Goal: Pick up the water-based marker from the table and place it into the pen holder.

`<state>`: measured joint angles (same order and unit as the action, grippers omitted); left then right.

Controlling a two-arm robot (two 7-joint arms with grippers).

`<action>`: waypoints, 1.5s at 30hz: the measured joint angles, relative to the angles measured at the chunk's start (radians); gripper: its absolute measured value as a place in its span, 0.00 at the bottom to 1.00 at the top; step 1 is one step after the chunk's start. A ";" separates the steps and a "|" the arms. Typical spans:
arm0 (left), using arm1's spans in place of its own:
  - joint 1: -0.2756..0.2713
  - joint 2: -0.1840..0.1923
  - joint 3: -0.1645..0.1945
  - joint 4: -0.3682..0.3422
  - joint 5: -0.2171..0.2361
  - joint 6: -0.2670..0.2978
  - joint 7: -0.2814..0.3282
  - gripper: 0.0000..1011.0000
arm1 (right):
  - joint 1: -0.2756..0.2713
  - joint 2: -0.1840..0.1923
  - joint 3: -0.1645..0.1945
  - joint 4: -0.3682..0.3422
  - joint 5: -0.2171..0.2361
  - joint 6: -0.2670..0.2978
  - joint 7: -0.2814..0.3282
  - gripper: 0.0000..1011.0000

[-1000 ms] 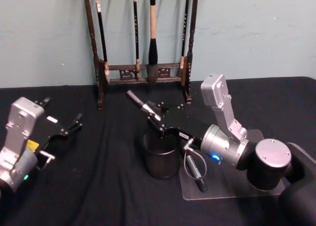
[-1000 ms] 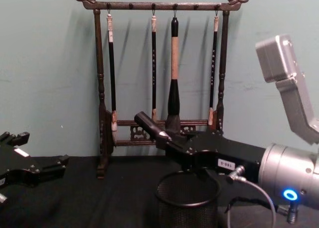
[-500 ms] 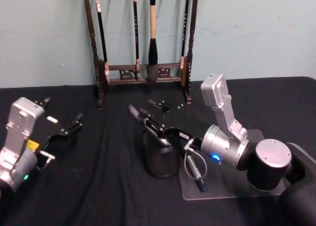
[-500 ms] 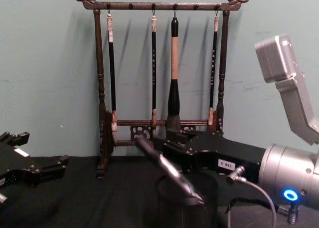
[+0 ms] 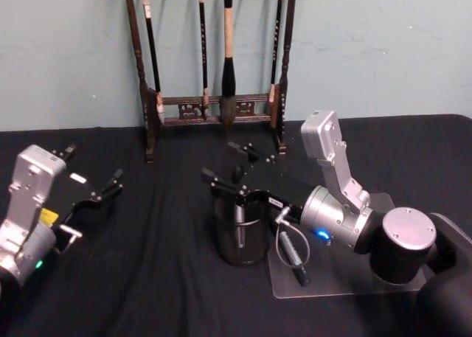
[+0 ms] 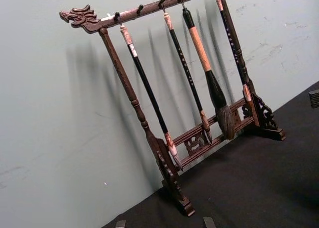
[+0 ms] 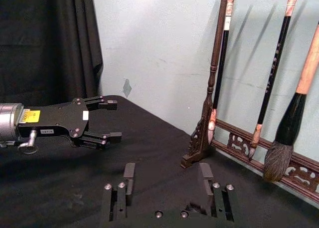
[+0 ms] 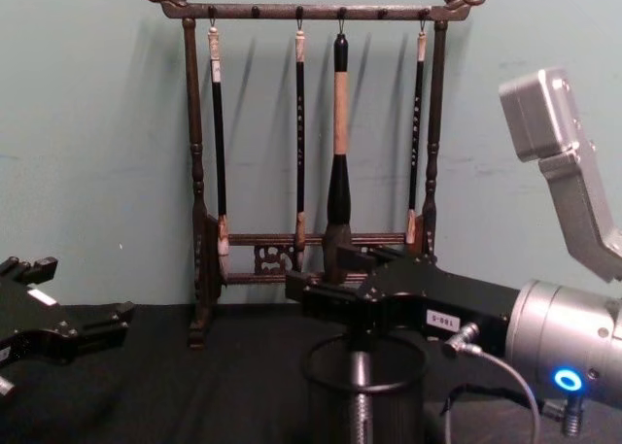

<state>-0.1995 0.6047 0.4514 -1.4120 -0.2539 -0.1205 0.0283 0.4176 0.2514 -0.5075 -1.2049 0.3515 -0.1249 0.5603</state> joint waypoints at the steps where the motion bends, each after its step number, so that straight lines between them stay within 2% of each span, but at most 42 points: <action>1: 0.000 0.000 0.000 0.000 0.000 0.000 0.000 1.00 | 0.000 0.000 0.000 0.000 0.000 0.000 0.000 0.79; 6: 0.000 0.000 0.000 0.000 0.000 0.000 0.000 1.00 | 0.000 0.000 0.000 -0.001 0.000 0.000 0.000 0.94; 9: 0.000 0.000 0.000 0.000 0.000 0.000 0.000 1.00 | 0.000 0.000 0.000 -0.001 0.001 0.000 0.000 0.99; 16: 0.000 0.000 0.000 0.000 0.000 0.000 0.000 1.00 | -0.002 0.001 0.001 -0.005 0.003 0.001 -0.002 0.99; 30: 0.000 0.000 0.000 0.000 0.000 0.000 0.000 1.00 | -0.058 0.039 0.027 -0.102 0.021 0.043 -0.040 0.99; 41: 0.000 0.000 0.000 0.000 0.000 0.000 0.000 1.00 | -0.122 0.070 0.056 -0.205 0.019 0.111 -0.116 0.99; 45: 0.000 0.000 0.000 0.000 0.000 0.000 0.000 1.00 | -0.161 0.081 0.076 -0.275 -0.001 0.177 -0.183 0.99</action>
<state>-0.1995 0.6047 0.4514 -1.4120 -0.2539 -0.1205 0.0283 0.2570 0.3324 -0.4320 -1.4801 0.3509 0.0526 0.3768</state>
